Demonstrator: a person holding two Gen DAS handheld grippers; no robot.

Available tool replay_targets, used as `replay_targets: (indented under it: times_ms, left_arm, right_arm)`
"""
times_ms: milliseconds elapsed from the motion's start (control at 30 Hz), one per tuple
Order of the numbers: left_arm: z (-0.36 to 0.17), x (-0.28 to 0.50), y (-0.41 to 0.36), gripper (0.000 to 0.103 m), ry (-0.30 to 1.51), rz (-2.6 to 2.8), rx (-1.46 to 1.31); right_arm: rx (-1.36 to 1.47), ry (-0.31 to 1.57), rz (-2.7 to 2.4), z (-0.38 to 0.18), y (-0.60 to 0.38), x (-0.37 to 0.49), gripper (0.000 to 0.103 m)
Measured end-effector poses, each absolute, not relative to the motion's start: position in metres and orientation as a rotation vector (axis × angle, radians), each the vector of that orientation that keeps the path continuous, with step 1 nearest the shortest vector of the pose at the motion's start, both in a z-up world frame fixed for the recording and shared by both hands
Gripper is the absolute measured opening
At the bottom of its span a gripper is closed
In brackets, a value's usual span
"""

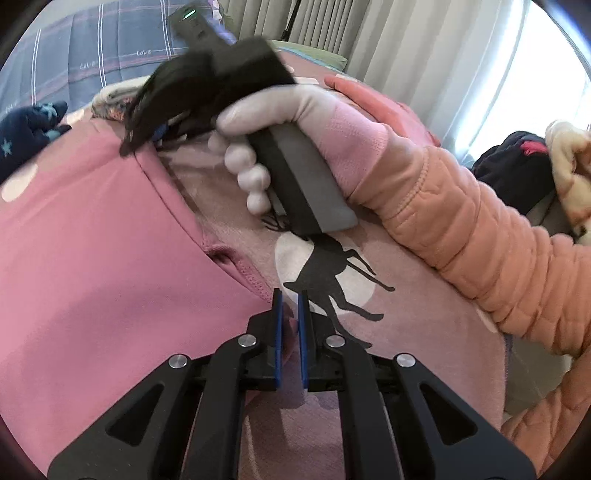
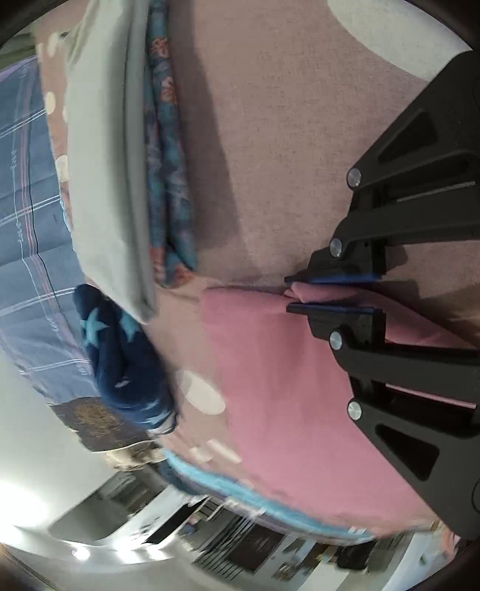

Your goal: Fold small clothes

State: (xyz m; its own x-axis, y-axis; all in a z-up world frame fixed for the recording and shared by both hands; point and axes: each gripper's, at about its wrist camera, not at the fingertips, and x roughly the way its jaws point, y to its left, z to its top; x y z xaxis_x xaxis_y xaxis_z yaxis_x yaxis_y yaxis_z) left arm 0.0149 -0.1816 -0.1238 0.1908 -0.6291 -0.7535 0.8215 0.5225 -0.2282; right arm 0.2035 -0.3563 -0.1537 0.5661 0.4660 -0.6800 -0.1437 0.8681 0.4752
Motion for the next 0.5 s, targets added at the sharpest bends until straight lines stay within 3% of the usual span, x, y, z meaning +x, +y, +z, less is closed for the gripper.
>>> replay_targets:
  times_ms: [33,100,300,433,500]
  left_arm:
    - [-0.124,0.015,-0.181,0.006,0.923,-1.044,0.234]
    - [-0.124,0.013,-0.182,0.006,0.932,-1.081,0.222]
    - [-0.112,-0.009,-0.182,0.010,0.884,-1.047,0.281]
    - [-0.095,-0.027,-0.147,0.034,0.843,-1.022,0.235]
    - [-0.088,-0.032,-0.117,0.036,0.816,-0.945,0.230]
  right_arm:
    - [0.409,0.869,0.349,-0.150,-0.362,0.202,0.011]
    - [0.445,0.844,0.262,-0.153,-0.376,0.201,0.001]
    - [0.622,0.817,0.264,-0.157,-0.406,0.195,0.001]
    - [0.470,0.796,0.267,-0.127,-0.386,0.169,0.006]
    - [0.425,0.785,0.307,-0.112,-0.376,0.152,0.010]
